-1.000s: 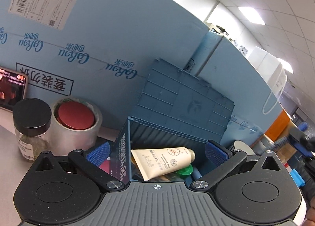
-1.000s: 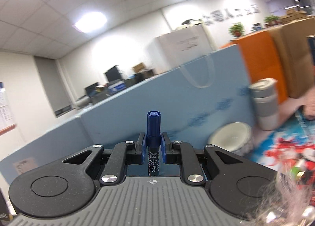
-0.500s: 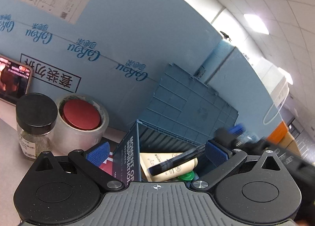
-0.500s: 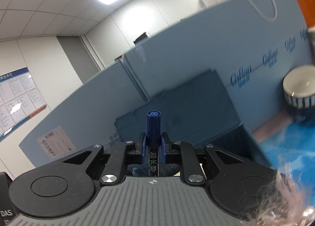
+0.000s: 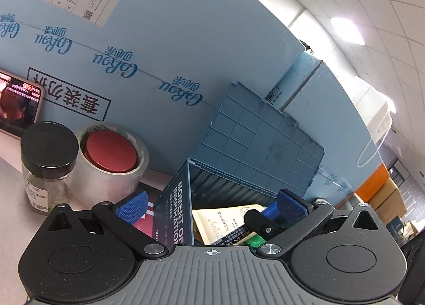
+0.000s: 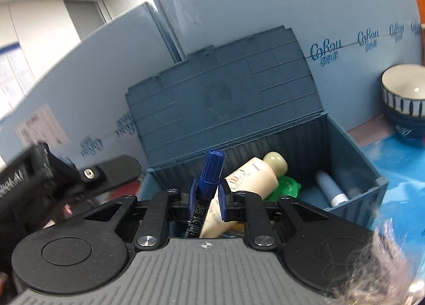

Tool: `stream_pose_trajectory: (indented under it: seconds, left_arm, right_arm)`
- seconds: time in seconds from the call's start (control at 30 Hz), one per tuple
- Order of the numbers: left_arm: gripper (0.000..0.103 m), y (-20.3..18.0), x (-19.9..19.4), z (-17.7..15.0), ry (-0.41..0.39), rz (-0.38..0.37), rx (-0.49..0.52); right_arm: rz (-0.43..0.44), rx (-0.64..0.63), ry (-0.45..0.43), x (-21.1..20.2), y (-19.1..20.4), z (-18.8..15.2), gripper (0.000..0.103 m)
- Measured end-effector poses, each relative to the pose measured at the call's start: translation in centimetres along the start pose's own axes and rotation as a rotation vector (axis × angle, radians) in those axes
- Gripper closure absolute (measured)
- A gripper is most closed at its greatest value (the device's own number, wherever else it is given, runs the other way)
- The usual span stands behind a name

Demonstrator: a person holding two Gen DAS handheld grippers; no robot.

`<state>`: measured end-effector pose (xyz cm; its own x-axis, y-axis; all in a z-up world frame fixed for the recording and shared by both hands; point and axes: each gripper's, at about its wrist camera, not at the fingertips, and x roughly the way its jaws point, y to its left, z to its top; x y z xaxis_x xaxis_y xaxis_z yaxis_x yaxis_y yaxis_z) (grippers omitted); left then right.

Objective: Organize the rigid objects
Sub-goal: 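Lower the blue marker into the box and open the right tool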

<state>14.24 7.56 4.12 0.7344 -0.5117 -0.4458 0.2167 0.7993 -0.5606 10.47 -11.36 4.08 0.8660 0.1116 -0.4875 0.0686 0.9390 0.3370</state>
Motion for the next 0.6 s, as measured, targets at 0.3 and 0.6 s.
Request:
stream_pose_trajectory:
  seconds: [0.3,0.6]
  left_arm:
    - [0.000,0.1,0.2,0.0,0.006,0.002,-0.003]
    - [0.000,0.0,0.2,0.0,0.010,0.005,0.003]
  right_arm:
    - [-0.105,-0.132,-0.013,-0.4,0.4,-0.8,0.064]
    - [-0.129,-0.160,-0.102,-2.7,0.0,-0.7,0.016]
